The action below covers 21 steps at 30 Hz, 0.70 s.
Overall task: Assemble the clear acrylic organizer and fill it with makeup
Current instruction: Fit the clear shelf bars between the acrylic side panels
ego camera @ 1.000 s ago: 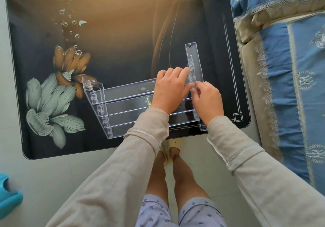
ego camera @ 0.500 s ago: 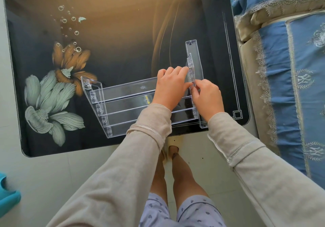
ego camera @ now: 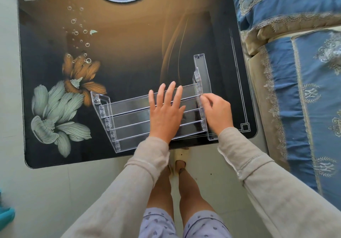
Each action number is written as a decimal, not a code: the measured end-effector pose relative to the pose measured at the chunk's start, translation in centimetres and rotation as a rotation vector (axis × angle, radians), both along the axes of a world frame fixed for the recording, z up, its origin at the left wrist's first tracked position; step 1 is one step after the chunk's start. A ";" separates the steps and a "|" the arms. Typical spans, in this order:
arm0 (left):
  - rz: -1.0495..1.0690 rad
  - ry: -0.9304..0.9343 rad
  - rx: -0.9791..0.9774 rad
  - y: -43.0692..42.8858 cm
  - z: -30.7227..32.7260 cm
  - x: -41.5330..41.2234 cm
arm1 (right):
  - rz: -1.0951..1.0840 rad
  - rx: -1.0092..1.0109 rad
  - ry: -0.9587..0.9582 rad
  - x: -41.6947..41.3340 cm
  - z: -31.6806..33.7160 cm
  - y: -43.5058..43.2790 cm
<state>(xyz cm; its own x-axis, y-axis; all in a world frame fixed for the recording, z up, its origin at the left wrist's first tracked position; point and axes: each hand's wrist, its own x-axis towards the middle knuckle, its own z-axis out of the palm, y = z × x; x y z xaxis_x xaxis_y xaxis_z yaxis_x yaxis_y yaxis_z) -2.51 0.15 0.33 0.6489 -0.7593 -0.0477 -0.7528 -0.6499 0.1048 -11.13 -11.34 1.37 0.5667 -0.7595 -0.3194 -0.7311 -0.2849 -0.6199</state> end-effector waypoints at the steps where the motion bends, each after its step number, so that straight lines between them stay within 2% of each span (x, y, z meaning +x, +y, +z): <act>1: 0.040 -0.031 0.020 1.4 -0.1 0.0 | -0.062 0.005 -0.028 -0.3 -0.1 -0.2; 5: 0.214 -0.006 0.068 5.6 -0.8 0.0 | -0.232 -0.026 0.002 -0.5 -1.0 -1.1; 9: 0.198 0.028 0.062 6.4 -1.2 0.4 | -0.117 0.025 0.140 1.1 -2.2 -1.5; 16: 0.145 -0.026 0.092 6.2 -1.1 0.8 | 0.099 -0.095 0.261 1.2 -2.8 -2.6; 21: 0.134 -0.027 0.106 5.7 -1.0 0.5 | 0.059 -0.133 0.326 -0.3 -2.5 -3.1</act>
